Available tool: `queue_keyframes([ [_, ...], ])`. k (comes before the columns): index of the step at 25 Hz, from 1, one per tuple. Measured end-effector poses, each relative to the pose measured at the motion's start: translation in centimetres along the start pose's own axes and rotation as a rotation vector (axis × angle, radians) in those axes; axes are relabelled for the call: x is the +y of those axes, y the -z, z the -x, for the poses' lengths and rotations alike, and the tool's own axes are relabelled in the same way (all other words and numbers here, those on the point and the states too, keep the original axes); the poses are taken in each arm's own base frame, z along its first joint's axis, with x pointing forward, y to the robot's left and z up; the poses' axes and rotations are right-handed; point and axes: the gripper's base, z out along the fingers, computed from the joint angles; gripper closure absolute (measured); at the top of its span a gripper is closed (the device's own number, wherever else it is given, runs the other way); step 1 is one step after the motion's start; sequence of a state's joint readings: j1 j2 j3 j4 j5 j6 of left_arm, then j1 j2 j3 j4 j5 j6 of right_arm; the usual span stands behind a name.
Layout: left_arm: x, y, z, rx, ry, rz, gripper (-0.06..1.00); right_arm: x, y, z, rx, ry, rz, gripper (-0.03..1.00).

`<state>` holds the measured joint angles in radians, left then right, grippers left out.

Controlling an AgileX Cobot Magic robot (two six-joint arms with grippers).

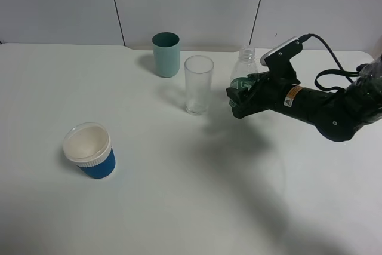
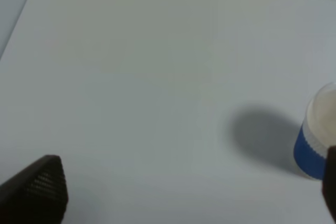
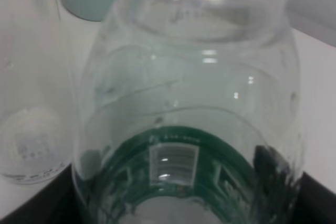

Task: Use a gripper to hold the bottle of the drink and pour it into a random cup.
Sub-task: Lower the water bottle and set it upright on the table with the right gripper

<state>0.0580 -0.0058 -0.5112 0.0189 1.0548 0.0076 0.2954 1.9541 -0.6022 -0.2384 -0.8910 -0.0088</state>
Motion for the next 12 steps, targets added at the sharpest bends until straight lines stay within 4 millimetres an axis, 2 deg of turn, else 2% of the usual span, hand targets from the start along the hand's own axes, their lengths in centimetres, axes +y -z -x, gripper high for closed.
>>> queue_keyframes([
  [4, 0.0, 0.0, 0.0, 0.0, -0.001, 0.002, -0.04, 0.0, 0.0, -0.2, 0.019, 0.0, 0.0, 0.16],
  [9, 0.0, 0.0, 0.0, 0.0, 0.0, 0.001, -0.04, 0.0, 0.1, -0.1, 0.035, 0.001, -0.002, 0.12],
  [12, 0.0, 0.0, 0.0, 0.0, 0.0, 0.001, -0.04, -0.1, 0.5, 0.8, 0.019, 0.008, -0.007, 0.12],
])
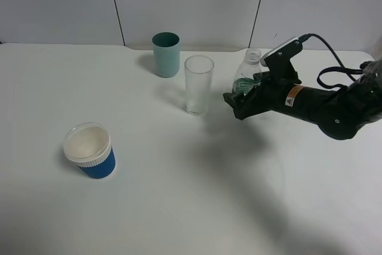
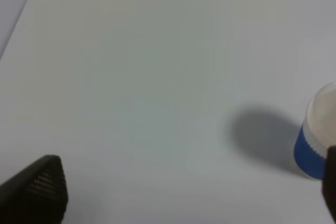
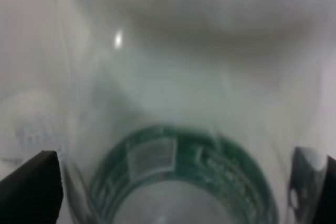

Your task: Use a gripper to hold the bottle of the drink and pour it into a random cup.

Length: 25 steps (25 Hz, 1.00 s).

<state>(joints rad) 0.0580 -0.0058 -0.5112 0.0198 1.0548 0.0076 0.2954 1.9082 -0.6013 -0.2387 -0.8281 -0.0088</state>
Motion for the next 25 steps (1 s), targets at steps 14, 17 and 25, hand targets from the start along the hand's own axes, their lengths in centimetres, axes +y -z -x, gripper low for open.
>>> queue_keyframes([
  [14, 0.0, 0.0, 0.0, 0.0, 0.0, 0.0, -0.04, -0.4, 4.8, 6.7, -0.082, -0.003, -0.028, 0.12],
  [17, 0.0, 0.0, 0.0, 0.0, 0.0, 0.0, -0.04, -0.6, 6.5, 8.4, -0.108, 0.005, -0.048, 0.12],
  [25, 0.0, 0.0, 0.0, 0.0, 0.0, 0.0, -0.04, -1.1, 10.9, 11.6, -0.18, 0.018, -0.126, 0.12],
])
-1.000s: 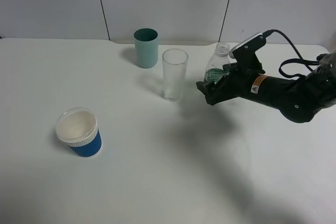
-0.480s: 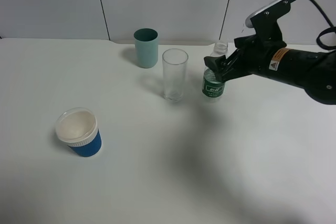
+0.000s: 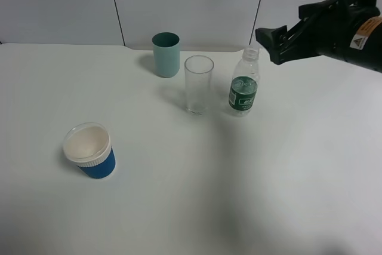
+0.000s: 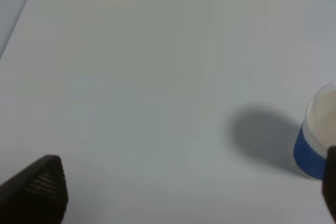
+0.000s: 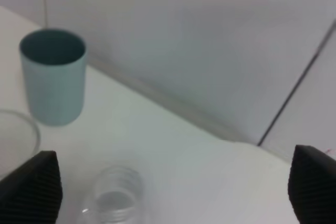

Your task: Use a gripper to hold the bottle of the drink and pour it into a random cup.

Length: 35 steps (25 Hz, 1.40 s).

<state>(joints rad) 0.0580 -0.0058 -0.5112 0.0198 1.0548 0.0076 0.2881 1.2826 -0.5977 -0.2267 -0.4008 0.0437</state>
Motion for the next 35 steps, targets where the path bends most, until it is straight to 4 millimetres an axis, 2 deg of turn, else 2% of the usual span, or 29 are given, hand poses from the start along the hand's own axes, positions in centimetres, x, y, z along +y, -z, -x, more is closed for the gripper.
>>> queue_keyframes([
  [6, 0.0, 0.0, 0.0, 0.0, 0.0, 0.0, -0.04, -2.3, 3.0, 2.2, 0.002, 0.019, -0.112, 0.12],
  [11, 0.0, 0.0, 0.0, 0.0, 0.0, 0.0, -0.04, -5.1, 5.9, 4.4, 0.054, 0.022, -0.252, 0.12],
  [15, 0.0, 0.0, 0.0, 0.0, 0.0, 0.0, -0.04, -7.2, 9.1, 6.3, 0.055, 0.02, -0.39, 0.12],
  [18, 0.0, 0.0, 0.0, 0.0, 0.0, 0.0, -0.04, -7.9, 11.8, 7.1, 0.049, 0.016, -0.479, 0.12],
  [24, 0.0, 0.0, 0.0, 0.0, 0.0, 0.0, -0.04, -6.4, 16.7, 8.3, -0.008, -0.002, -0.534, 0.12],
  [35, 0.0, 0.0, 0.0, 0.0, 0.0, 0.0, -0.04, -2.9, 23.4, 8.6, -0.11, -0.016, -0.538, 0.12],
])
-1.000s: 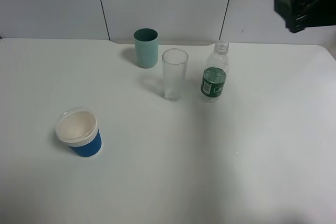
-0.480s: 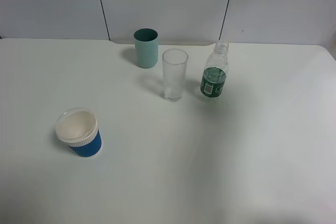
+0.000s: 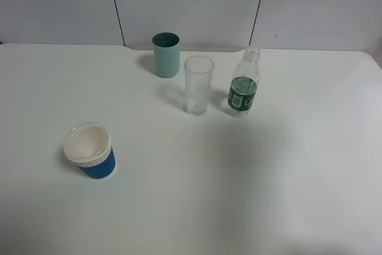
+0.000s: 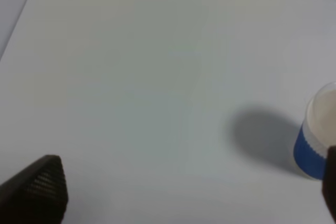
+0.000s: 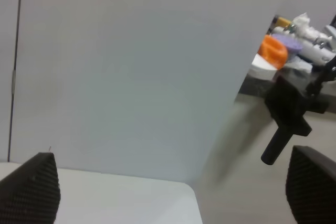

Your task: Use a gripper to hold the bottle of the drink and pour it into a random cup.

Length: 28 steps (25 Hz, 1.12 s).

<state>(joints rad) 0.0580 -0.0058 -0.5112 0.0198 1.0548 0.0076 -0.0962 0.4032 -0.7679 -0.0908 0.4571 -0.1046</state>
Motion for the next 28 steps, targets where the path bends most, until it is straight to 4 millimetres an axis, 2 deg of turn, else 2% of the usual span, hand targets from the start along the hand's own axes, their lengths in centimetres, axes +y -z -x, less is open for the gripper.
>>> queue_keyframes([
  [6, 0.0, 0.0, 0.0, 0.0, 0.0, 0.0, -0.04, 0.0, 3.0, -0.7, 0.022, -0.015, 0.0, 0.12],
  [14, 0.0, 0.0, 0.0, 0.0, 0.0, 0.0, -0.04, 0.4, 5.9, -2.8, 0.173, -0.051, 0.04, 0.12],
  [20, 0.0, 0.0, 0.0, 0.0, 0.0, 0.0, -0.04, 0.6, 7.8, -3.8, 0.144, -0.062, 0.045, 0.12],
  [24, 0.0, 0.0, 0.0, 0.0, 0.0, 0.0, -0.04, 1.1, 8.5, -5.8, 0.134, -0.079, 0.06, 0.12],
  [28, 0.0, 0.0, 0.0, 0.0, 0.0, 0.0, -0.04, 1.6, 8.1, -7.4, 0.199, -0.089, 0.082, 0.12],
])
